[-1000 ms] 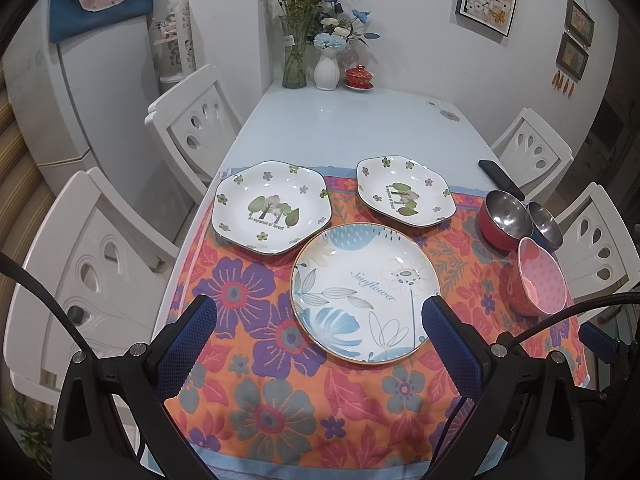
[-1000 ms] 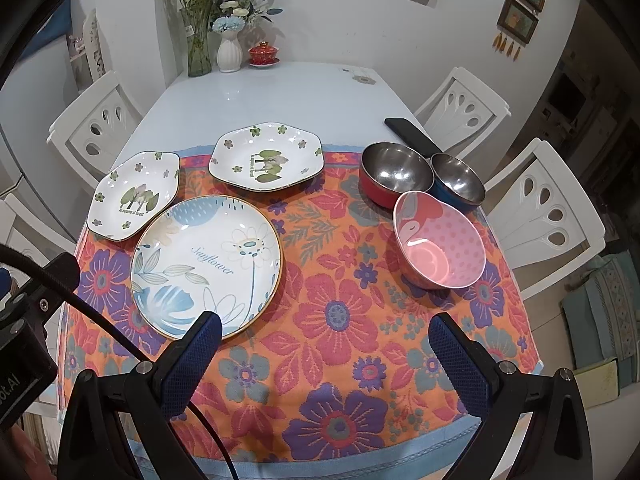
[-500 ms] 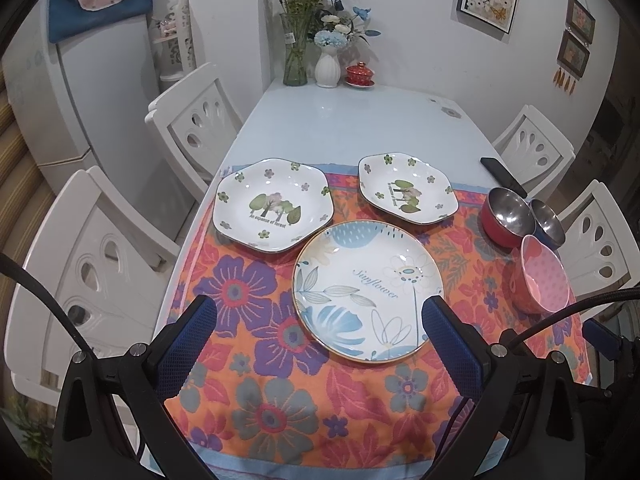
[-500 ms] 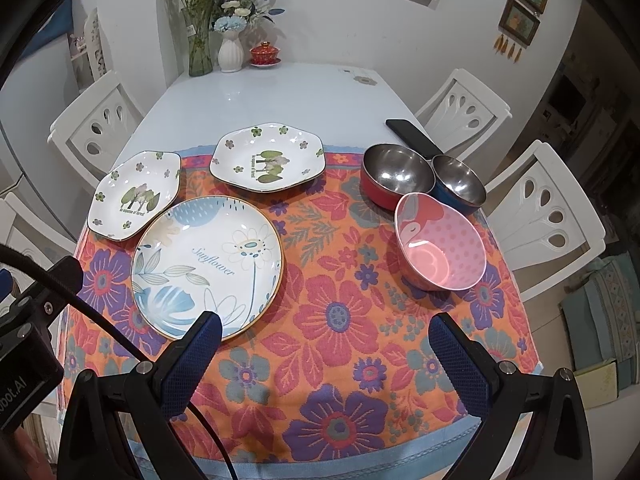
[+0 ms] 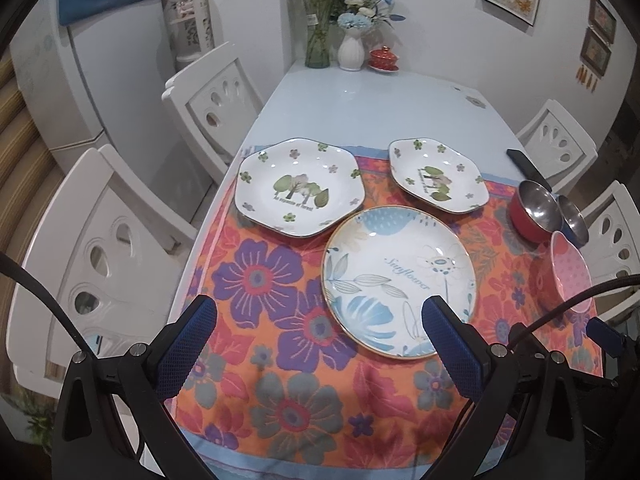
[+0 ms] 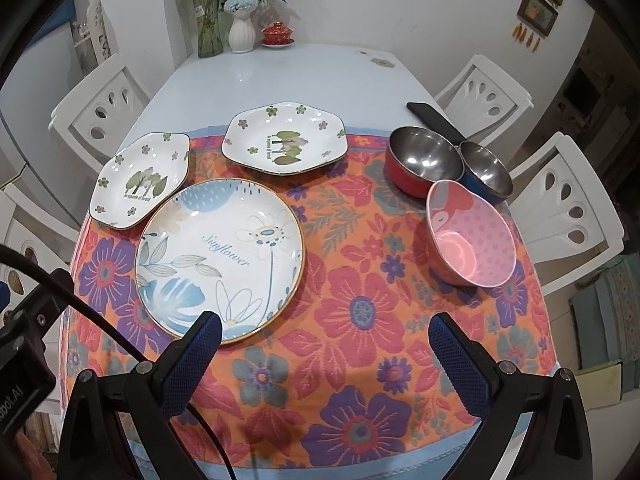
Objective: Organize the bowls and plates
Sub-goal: 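Move both open grippers toward the round Sunflower plate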
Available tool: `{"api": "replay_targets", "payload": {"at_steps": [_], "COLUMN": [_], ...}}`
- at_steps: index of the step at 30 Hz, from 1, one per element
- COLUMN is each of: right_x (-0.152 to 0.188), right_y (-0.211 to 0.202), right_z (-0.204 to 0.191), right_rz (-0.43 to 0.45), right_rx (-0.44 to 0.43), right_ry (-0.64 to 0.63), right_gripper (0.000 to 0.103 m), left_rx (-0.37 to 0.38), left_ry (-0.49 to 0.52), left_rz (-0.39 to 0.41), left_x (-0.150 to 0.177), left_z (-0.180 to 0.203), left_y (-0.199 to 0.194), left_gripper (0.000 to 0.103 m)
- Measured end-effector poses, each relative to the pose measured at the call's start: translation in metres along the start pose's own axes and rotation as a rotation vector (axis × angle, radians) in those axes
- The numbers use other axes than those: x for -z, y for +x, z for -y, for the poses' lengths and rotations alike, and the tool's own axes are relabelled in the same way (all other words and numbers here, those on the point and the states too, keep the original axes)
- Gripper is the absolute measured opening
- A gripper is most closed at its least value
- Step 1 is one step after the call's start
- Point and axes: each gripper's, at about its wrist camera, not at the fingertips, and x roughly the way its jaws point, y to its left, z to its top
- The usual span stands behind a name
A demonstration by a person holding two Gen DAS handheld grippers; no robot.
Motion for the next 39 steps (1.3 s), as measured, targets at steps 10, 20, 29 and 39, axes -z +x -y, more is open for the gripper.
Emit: {"api": "replay_targets", "payload": {"at_steps": [10, 20, 29, 39], "right_x": [-0.008, -0.016, -0.021, -0.02], "right_y": [0.019, 0.044, 0.059, 0.067], "right_z": [-0.004, 0.001, -0.005, -0.006], "right_rz": [-0.033, -0.075, -0.103, -0.116], "right_rx": [0.012, 0.021, 0.018, 0.013], "right_ry": [0.003, 0.02, -0.003, -0.008], "right_gripper": [0.103, 0.103, 0.103, 0.103], "left_rx": [0.006, 0.0, -0.013, -0.017], "left_ry": [0.013, 0.031, 0.007, 0.011], "left_rz": [-0.045, -0.075, -0.098, -0.108], "left_x": [-0.006, -0.015, -0.016, -0.016], "left_z": [0.003, 0.01, 0.005, 0.003], "left_y": [0.025, 0.045, 0.055, 0.061], "left_gripper": [0.102, 0.102, 0.102, 0.102]}}
